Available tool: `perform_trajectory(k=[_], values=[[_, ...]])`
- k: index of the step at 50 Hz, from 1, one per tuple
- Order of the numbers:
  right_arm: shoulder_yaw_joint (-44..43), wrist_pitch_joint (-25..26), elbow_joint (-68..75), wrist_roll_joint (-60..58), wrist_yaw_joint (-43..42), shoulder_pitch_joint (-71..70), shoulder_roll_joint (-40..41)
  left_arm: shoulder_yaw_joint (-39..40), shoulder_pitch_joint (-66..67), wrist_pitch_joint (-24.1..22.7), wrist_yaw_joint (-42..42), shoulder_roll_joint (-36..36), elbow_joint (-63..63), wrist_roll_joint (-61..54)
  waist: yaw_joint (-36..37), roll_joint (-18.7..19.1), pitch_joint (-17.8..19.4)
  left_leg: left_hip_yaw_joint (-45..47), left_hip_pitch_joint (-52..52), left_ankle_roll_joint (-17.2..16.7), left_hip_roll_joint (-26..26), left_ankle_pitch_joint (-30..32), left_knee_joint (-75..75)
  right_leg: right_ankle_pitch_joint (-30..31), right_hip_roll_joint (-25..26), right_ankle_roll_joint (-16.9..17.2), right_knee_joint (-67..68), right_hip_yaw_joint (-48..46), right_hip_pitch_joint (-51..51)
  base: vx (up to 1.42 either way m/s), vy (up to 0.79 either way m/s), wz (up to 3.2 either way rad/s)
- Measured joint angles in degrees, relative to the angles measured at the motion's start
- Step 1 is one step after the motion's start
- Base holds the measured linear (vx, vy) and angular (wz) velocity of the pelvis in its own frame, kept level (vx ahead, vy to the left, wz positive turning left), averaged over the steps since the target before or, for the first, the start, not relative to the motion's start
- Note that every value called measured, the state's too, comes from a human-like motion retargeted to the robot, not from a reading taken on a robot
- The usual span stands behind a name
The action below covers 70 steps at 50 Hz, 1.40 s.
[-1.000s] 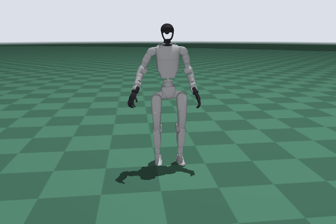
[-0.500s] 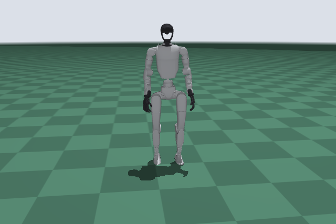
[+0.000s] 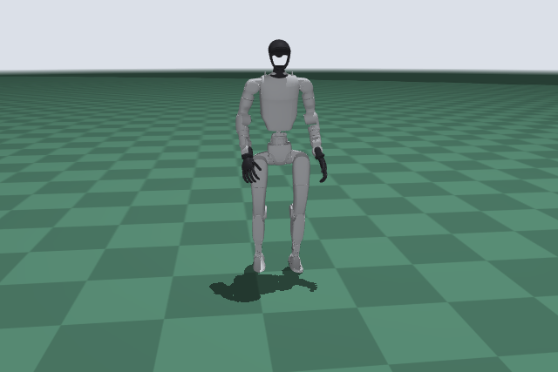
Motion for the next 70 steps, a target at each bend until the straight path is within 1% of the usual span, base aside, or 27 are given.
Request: perform_trajectory(k=[5,8,11,15,18,22,28,33,34,36,38,40,42,43,44,45,48,50,53,54,58,60,62,64,67,68,70], values=[[4.86,-3.58,-22.36,-11.90,-1.06,-4.44,-10.05,1.65,3.25,-1.47,1.62,0.38,-1.77,-0.42,0.36,-0.07,-0.35,-0.43,-0.38,0.01,-0.40,-0.03,0.13,-0.15,-0.39,-0.23,-0.14,-0.60,-0.03,0.04,0.05,0.08],[7.72,-6.59,-38.70,-15.51,0.70,-11.09,-17.08,2.03,5.08,-1.81,1.56,0.64,-1.94,-0.30,0.65,-0.04,-0.95,-0.89,-0.51,-0.04,-0.61,-0.05,0.44,-0.47,-0.58,-0.53,0.31,-1.14,0.01,0.06,0.07,0.18],[9.58,-8.89,-53.80,-14.02,3.36,-19.77,-22.23,2.18,6.26,-1.63,1.07,0.88,-1.57,-0.14,1.40,0.03,-1.65,-1.33,-0.54,-0.11,-0.77,-0.11,0.91,-0.82,-0.74,-0.84,1.08,-1.76,0.11,0.08,0.07,0.22],[10.79,-9.75,-68.34,-7.90,5.53,-30.57,-25.09,2.58,6.69,-1.13,0.93,1.14,-0.88,-0.21,3.26,-0.07,-2.60,-1.72,-0.54,-0.18,-0.98,-0.26,1.65,-1.30,-0.99,-1.18,2.28,-2.58,0.22,0.09,0.06,0.20],[11.13,-9.68,-74.05,-3.97,5.22,-34.80,-25.36,3.40,6.47,-1.10,1.41,1.10,-0.64,-1.02,4.85,-0.30,-2.95,-1.88,-0.28,-0.19,-1.20,-0.37,2.18,-1.53,-1.24,-1.30,2.54,-3.18,0.85,0.10,0.06,0.19],[10.76,-10.07,-77.30,-1.61,4.32,-34.44,-25.63,4.79,6.46,-1.57,2.01,0.72,-1.25,-3.01,6.30,-0.70,-3.33,-1.99,0.00,-0.16,-1.60,-0.44,2.70,-1.83,-1.67,-1.39,2.60,-3.89,1.64,0.09,0.06,0.13],[8.94,-11.82,-80.49,-4.47,3.46,-32.01,-27.29,5.59,8.06,-2.74,2.47,0.08,-3.97,-5.56,6.72,-1.07,-4.31,-2.30,0.52,0.01,-2.06,-0.98,2.25,-2.69,-2.15,-1.70,3.08,-4.39,1.77,0.08,0.04,0.00],[9.52,-12.46,-84.44,-8.61,2.05,-41.38,-29.03,4.14,8.43,-3.01,2.20,0.33,-4.49,-5.43,6.43,-1.44,-5.55,-3.45,0.78,0.25,-2.02,-1.89,1.67,-3.70,-2.17,-2.12,5.66,-4.72,0.40,0.03,0.01,-0.02],[10.32,-11.24,-84.65,-9.58,1.48,-45.08,-29.30,3.56,7.96,-1.86,2.19,0.60,-4.21,-6.32,6.22,-1.37,-5.62,-3.89,0.88,0.52,-1.84,-1.68,1.60,-3.83,-2.11,-2.59,7.19,-4.91,-0.25,0.04,0.02,0.24],[12.63,-7.80,-84.21,-11.56,0.17,-53.50,-29.78,2.04,6.87,1.30,2.36,1.35,-3.73,-9.31,5.58,-0.90,-5.55,-4.97,1.27,1.20,-1.19,-0.93,1.49,-3.87,-1.85,-4.10,11.70,-5.48,-2.04,0.03,0.03,0.41],[15.40,-6.28,-82.52,-13.06,-0.07,-61.64,-30.19,0.71,5.87,2.66,2.20,1.88,-3.33,-10.19,4.82,0.07,-5.09,-6.29,1.89,1.27,0.02,-0.85,1.98,-3.23,-1.30,-6.22,18.69,-6.26,-4.60,0.03,0.03,0.62],[18.57,-7.58,-79.47,-14.44,0.74,-68.69,-30.47,0.07,4.64,1.13,1.52,1.85,-2.56,-6.95,4.30,1.20,-4.29,-7.82,2.51,0.68,1.43,-1.82,2.81,-0.66,-0.88,-8.45,28.63,-7.11,-8.75,0.02,0.03,0.66],[22.47,-9.21,-75.02,-16.47,1.73,-74.56,-30.18,-0.09,3.54,-0.73,1.30,1.80,-1.62,-2.61,4.02,1.54,-4.31,-9.27,2.45,0.74,2.25,-2.53,3.42,3.53,-1.31,-9.73,39.65,-7.82,-14.94,0.01,0.00,0.59],[24.72,-8.97,-72.49,-17.49,1.70,-77.63,-29.89,-0.59,3.13,-0.93,1.45,2.20,-1.47,-2.25,3.83,1.36,-4.65,-9.91,2.15,0.98,2.44,-2.62,3.63,5.10,-1.81,-9.93,44.65,-8.16,-18.31,0.01,-0.01,0.56],[27.56,-6.24,-69.93,-18.90,1.11,-81.26,-29.73,0.01,2.31,1.27,0.30,2.11,-0.80,0.23,3.60,1.15,-5.27,-10.59,1.27,1.01,2.45,-2.63,3.93,5.96,-2.63,-10.04,49.10,-8.66,-22.10,0.01,-0.01,0.56],[30.68,-2.28,-67.36,-20.50,0.23,-85.16,-29.64,1.15,1.28,4.67,-1.51,1.76,0.12,3.77,3.35,0.94,-6.03,-11.30,0.10,0.92,2.37,-2.60,4.27,6.47,-3.61,-10.12,53.28,-9.22,-26.10,0.04,-0.03,0.47],[38.01,-0.81,-59.32,-25.94,-0.94,-91.88,-28.87,2.50,-1.27,3.66,-0.87,2.21,2.84,8.28,4.12,0.35,-6.18,-12.34,0.51,0.18,3.02,-2.72,3.94,5.38,-5.29,-10.28,55.95,-11.20,-31.74,0.08,-0.05,0.36],[43.23,0.08,-53.35,-28.19,-2.22,-95.91,-27.96,1.98,-2.47,2.98,-0.68,3.24,3.54,8.40,4.62,-0.49,-6.46,-13.11,0.47,0.11,3.05,-2.76,3.79,5.56,-5.94,-9.49,52.69,-12.06,-34.24,0.10,-0.06,0.38],[51.46,1.48,-44.23,-30.62,-3.94,-101.00,-26.54,1.36,-4.06,2.02,-0.42,4.66,4.09,6.44,5.54,-1.89,-6.38,-14.30,0.46,-0.02,2.73,-2.98,3.84,8.26,-6.22,-7.31,40.37,-13.02,-35.12,0.14,-0.07,0.43],[52.76,1.54,-41.38,-31.52,-4.07,-101.99,-26.29,1.48,-4.70,1.56,-0.13,5.37,4.39,5.71,5.68,-2.74,-5.93,-14.80,0.69,-0.15,2.50,-3.16,3.92,9.66,-6.35,-6.38,34.98,-13.34,-34.58,0.18,-0.09,0.53],[53.29,0.68,-31.26,-36.08,-3.49,-101.66,-26.61,2.30,-5.66,-0.50,1.40,9.89,5.24,3.44,5.27,-7.67,-3.51,-17.60,3.41,-0.75,0.76,-4.22,3.99,16.39,-7.63,-1.64,11.68,-13.21,-29.68,0.25,-0.13,0.71],[53.29,-0.19,-27.20,-37.91,-3.55,-100.33,-27.99,2.39,-4.90,-1.41,2.30,11.37,5.38,3.92,5.89,-9.09,-2.43,-18.58,5.83,-1.85,0.80,-5.37,3.67,16.99,-8.02,1.02,4.67,-12.41,-28.29,0.32,-0.25,0.52],[53.29,0.18,-21.54,-39.60,-3.01,-99.62,-29.00,2.90,-5.65,-2.32,2.51,14.34,6.14,4.09,6.90,-10.38,-1.24,-18.76,7.01,-3.07,2.18,-6.88,4.23,17.31,-6.64,1.02,-4.28,-11.35,-26.15,0.31,-0.32,0.20],[53.29,0.44,-17.27,-40.40,-3.11,-98.16,-30.90,2.93,-5.34,-2.50,2.89,15.94,7.04,4.27,8.11,-10.53,-1.41,-18.54,8.04,-4.30,3.88,-8.19,4.37,15.15,-5.76,1.02,-7.67,-11.85,-25.78,0.34,-0.31,0.07],[53.29,1.01,-11.70,-41.54,-3.31,-96.29,-34.27,3.40,-4.23,-2.19,3.32,16.54,8.57,4.18,10.03,-10.10,-1.78,-17.71,10.12,-4.95,5.16,-8.78,3.41,12.18,-5.95,1.02,-7.64,-14.28,-25.53,0.39,-0.23,-0.04],[53.29,1.20,-9.96,-41.70,-3.26,-95.62,-35.56,3.75,-3.93,-2.20,3.48,16.57,9.11,4.12,10.04,-9.97,-2.08,-17.62,10.08,-4.45,5.19,-9.08,3.74,12.55,-6.60,1.02,-7.84,-15.66,-25.14,0.40,-0.19,0.09],[53.29,2.29,-6.71,-42.02,-3.82,-94.70,-37.68,4.52,-3.19,-1.72,3.86,16.79,10.56,3.73,10.60,-9.97,-2.30,-16.96,11.32,-5.08,5.80,-8.17,2.99,14.12,-6.65,1.02,-7.77,-18.21,-24.20,0.42,-0.28,0.08]])
